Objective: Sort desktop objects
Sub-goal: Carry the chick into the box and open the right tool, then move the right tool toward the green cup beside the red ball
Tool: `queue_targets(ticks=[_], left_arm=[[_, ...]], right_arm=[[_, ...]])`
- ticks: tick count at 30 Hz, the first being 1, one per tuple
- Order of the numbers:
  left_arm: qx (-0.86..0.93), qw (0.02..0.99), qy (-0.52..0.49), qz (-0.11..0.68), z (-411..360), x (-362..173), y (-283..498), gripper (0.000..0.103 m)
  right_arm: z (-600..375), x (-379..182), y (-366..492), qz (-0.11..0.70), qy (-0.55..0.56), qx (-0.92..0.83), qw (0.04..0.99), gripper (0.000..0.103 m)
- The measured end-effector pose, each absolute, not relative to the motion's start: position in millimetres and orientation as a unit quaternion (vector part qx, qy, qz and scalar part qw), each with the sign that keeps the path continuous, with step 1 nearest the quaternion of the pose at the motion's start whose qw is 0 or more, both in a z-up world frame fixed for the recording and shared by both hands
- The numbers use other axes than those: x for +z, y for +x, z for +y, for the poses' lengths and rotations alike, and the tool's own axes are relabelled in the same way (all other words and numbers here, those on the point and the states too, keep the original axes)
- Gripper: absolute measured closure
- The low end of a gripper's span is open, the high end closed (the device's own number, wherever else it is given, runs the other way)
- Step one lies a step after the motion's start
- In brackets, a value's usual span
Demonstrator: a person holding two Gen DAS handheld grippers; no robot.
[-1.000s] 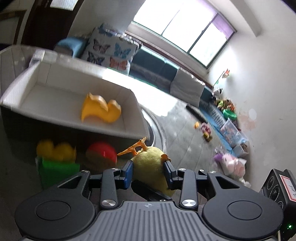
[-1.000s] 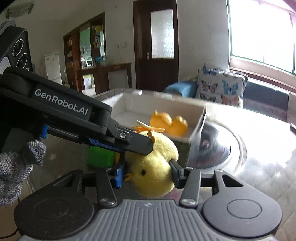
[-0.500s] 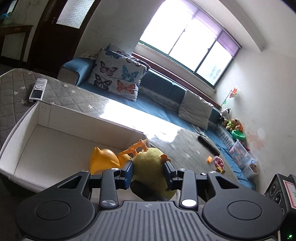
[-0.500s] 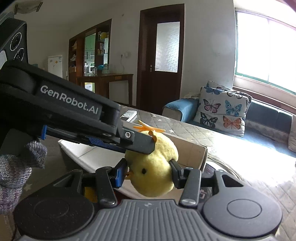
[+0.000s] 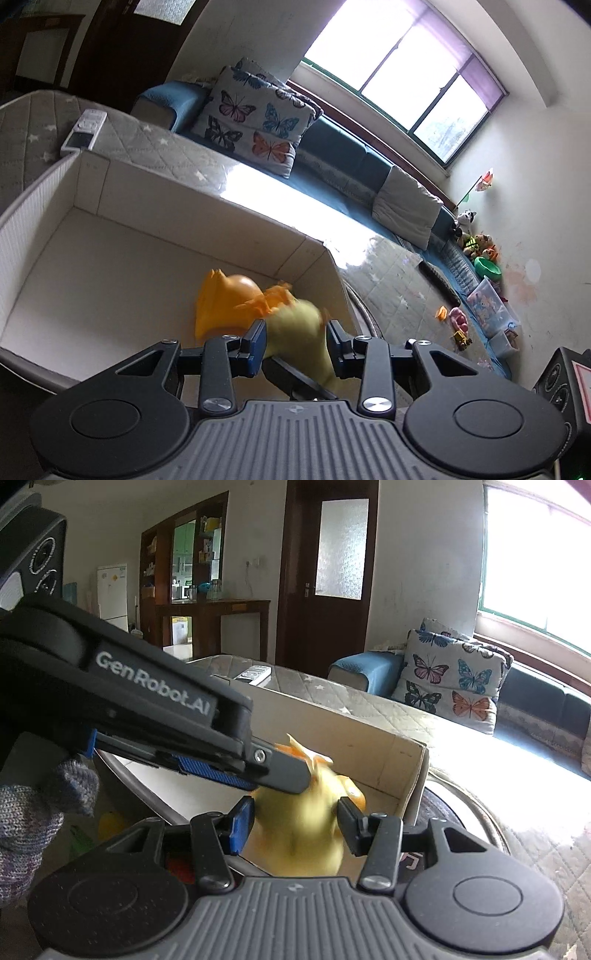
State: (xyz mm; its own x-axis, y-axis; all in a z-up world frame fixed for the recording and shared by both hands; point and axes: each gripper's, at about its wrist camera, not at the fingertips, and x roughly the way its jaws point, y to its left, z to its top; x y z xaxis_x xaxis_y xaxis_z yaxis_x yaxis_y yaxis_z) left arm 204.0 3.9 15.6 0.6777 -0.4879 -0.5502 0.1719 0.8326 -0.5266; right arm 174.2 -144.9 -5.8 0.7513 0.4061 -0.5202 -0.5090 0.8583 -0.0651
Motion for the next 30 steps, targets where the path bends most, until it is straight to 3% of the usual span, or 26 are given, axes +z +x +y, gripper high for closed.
queue_targets(ticks=[9, 11, 30], left_arm=[[-0.183, 0.891, -0.216, 0.354, 2, 20, 189, 0.065], [-0.182, 0.894, -0.212, 0.351, 2, 23, 184, 0.065], [-0.162, 0.907, -0.183, 0.343, 0, 31, 125, 0.065]], right_arm=[[-153, 2, 157, 0.238, -0.085, 0.240, 0.937, 0.051], [-156, 5, 150, 0.234, -0.080, 0.237, 0.940, 0.045], [-176, 3, 90, 0.250, -0.049, 0.222, 0.941, 0.037]])
